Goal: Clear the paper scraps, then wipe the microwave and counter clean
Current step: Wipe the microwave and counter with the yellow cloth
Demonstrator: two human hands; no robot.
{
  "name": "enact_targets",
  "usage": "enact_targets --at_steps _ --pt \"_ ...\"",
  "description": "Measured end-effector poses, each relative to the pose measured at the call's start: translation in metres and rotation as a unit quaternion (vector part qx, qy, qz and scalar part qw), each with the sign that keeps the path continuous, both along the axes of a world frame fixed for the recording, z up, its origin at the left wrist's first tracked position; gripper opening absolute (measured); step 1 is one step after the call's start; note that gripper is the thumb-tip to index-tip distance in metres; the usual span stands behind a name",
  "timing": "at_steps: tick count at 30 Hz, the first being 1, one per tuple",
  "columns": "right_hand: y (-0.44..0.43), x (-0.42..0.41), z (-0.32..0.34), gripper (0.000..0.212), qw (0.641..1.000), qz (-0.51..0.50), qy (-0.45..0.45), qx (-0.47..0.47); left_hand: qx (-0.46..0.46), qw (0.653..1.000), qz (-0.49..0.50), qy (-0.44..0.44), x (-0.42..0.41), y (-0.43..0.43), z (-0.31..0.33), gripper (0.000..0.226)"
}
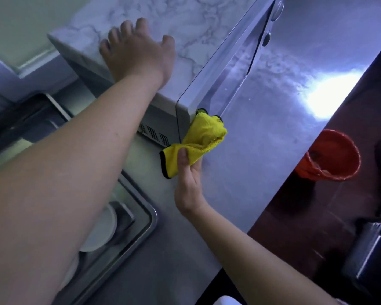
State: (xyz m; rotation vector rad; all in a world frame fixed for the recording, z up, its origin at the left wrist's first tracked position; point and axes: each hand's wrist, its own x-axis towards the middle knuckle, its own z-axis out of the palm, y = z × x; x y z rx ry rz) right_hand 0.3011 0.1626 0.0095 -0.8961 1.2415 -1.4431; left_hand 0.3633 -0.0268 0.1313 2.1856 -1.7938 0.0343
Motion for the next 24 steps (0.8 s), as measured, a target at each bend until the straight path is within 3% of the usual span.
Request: enact_targets --at_steps 4,10,16,24 --pt "0.000 -0.008 -0.025 0.067 0.992 0.031 -0.072 0.100 0.005 1.000 0.003 0.013 -0.002 0.002 0.004 0.063" --pt "-0.017 -0.022 -0.048 0.064 0.940 0.049 -0.197 0.275 0.009 1.000 0.009 0.026 -0.003 0.001 0.004 0.061" --pt "-0.036 -0.036 -0.053 0.056 0.922 0.042 -0.247 0.295 0.000 0.999 0.012 0.043 -0.004 0.003 0.004 0.056" --pt "-0.055 -0.057 -0.062 0.063 0.935 0.068 -0.175 0.302 0.003 0.998 0.020 0.057 -0.003 0.006 0.006 0.054"
